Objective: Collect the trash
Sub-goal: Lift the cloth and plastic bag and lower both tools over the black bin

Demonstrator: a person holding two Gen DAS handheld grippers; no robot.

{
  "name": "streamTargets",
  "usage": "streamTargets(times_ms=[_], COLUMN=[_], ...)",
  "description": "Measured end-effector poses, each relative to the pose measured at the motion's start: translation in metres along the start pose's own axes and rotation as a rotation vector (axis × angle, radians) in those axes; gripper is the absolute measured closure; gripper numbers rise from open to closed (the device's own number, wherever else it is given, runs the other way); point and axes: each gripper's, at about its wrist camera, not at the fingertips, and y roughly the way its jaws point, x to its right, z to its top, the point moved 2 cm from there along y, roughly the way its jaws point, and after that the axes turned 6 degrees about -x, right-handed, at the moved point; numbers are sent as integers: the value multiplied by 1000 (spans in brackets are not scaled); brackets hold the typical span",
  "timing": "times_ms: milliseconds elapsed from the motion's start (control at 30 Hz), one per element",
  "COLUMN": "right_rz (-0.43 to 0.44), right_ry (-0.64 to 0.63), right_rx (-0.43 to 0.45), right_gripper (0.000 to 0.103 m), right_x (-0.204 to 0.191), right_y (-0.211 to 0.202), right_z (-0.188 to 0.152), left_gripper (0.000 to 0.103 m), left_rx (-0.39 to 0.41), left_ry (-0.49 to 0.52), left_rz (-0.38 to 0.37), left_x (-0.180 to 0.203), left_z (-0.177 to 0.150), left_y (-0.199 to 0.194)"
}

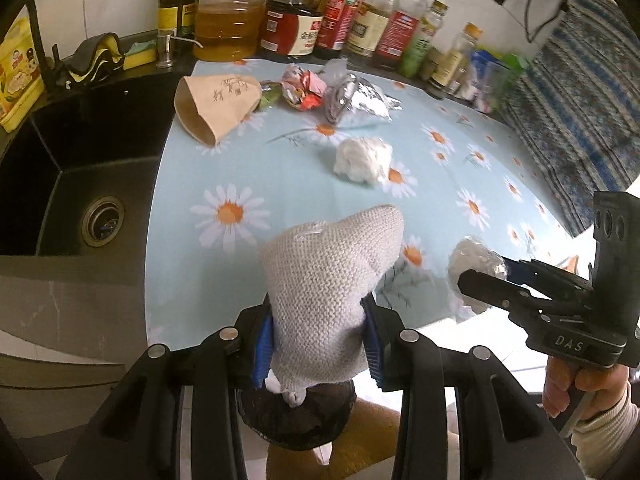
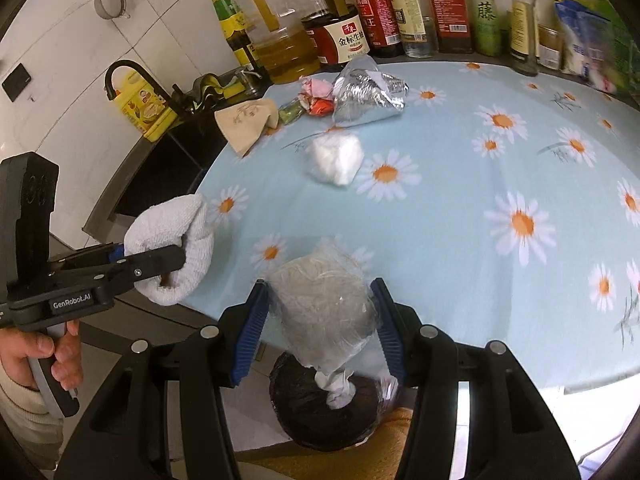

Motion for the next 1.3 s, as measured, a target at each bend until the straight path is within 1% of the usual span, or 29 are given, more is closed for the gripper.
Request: streamTargets(times_ms=[133,267,533,633,800,1133,1300], right_rz=[-16,-31,-37,-43,-42,-31,-29], right_ry=[22,30,72,83,113,176,194], right_rx=[-2,-6,-34,-52,-98,-220,-268], right_gripper=[50,50,50,50,50,50,50], right_x=[-14,-28,-39,-42,-39,-23,-19], right_y=[-3,-1,11,19,37,80,97], right_z=[-20,-41,-76,-86,-104,-140,-149], left_gripper=[67,67,67,67,67,67,67], left_rx=[-12,-39,-75,-94,-147,-264,-317], left_ry=[25,59,53,53,39,-3,-33], left_rz=[-30,-49,-72,-69,-67,-61,-68], left_x=[1,2,-6,-10,-16,-31,-39], left_z=[-20,-43,-79,-89,-105,-141,-156], left_y=[-5,-4,1,7,22,64,86])
